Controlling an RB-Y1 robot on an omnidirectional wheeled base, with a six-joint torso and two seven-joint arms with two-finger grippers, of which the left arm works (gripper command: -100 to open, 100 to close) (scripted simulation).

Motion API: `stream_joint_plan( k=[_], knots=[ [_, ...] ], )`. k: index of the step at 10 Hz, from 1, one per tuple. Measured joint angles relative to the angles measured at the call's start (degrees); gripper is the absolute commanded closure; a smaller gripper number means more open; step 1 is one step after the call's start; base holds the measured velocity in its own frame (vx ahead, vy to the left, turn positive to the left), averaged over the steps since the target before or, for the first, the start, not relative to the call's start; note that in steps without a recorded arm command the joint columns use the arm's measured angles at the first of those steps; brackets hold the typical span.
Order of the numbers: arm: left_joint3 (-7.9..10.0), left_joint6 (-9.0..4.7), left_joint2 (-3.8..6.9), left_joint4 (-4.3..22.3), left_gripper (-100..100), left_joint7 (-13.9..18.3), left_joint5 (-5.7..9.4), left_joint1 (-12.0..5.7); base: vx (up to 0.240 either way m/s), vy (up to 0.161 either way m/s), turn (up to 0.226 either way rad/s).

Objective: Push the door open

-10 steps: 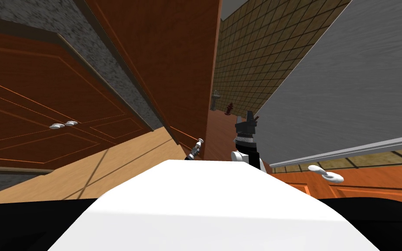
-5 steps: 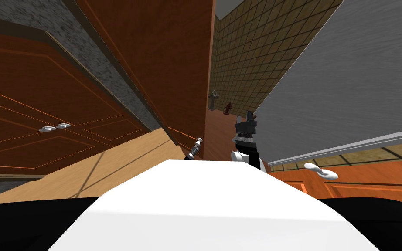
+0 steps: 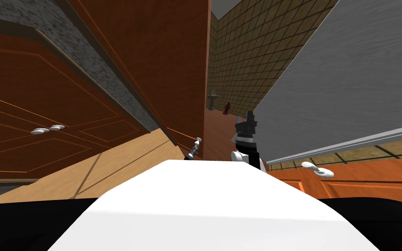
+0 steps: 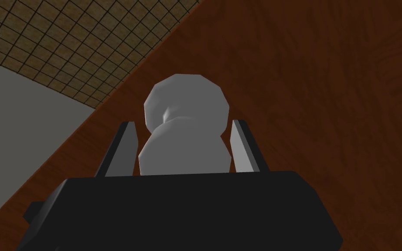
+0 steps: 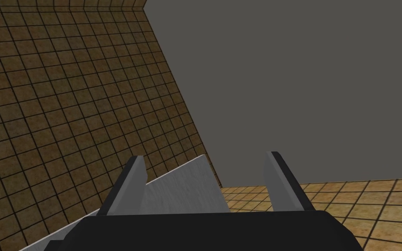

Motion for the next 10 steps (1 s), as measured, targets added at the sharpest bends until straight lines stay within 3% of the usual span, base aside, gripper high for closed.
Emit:
stream_joint_plan(
  k=[2,3,5,8,10],
  knots=[
    [-0.18,0.88,0.25,-0.8,100,1.7,0.42,-0.03,0.005,-0.017,0.002],
    [0.37,-1.07,-0.01,2.4,100,1.7,0.76,-1.66,0.0,0.0,0.0],
    [0.4,-1.28,-0.41,2.0,100,1.3,0.71,-1.15,-0.001,0.011,-0.003],
    [0.82,-1.99,-0.71,4.5,100,1.4,0.95,-3.0,0.001,-0.004,-0.003],
    [0.23,-2.62,-0.44,4.9,100,2.4,1.38,-2.6,0.018,-0.067,-0.042]
  ],
)
